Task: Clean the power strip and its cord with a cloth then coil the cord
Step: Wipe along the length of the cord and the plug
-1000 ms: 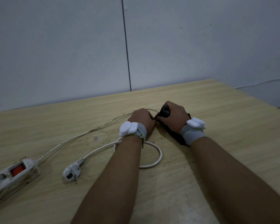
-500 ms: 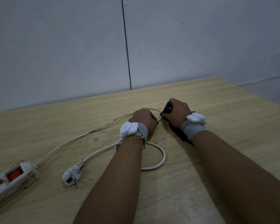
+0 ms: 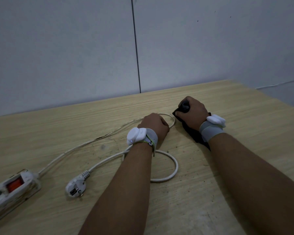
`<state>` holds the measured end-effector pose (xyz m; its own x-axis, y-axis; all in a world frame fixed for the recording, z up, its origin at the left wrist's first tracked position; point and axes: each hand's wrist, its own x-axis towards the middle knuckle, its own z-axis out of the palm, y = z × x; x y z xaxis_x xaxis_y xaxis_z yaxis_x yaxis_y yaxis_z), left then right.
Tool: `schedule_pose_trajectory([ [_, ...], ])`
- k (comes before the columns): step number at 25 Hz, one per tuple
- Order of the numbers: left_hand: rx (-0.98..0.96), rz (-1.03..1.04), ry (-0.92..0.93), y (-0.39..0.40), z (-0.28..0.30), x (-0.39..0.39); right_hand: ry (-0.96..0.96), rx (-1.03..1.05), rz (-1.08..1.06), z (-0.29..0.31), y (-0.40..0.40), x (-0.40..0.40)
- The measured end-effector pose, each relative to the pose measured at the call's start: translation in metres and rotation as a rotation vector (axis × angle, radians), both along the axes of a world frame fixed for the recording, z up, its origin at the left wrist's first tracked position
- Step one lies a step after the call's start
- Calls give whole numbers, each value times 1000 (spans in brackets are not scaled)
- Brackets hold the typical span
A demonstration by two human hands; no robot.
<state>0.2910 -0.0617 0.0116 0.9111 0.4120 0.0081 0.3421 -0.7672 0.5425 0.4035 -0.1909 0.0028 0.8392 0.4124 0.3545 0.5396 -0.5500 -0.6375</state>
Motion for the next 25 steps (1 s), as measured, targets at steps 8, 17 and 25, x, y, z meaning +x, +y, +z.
schedule_pose_trajectory([
  [8, 18, -9, -6, -1, 2, -1, -52, -194, 160, 3, 0, -2],
  [17, 53, -17, -9, -2, 2, -1, 32, 70, -98, -1, 8, 12],
  [25, -88, 87, -179, 0, 0, -3, 108, 202, -115, -4, 1, 10],
])
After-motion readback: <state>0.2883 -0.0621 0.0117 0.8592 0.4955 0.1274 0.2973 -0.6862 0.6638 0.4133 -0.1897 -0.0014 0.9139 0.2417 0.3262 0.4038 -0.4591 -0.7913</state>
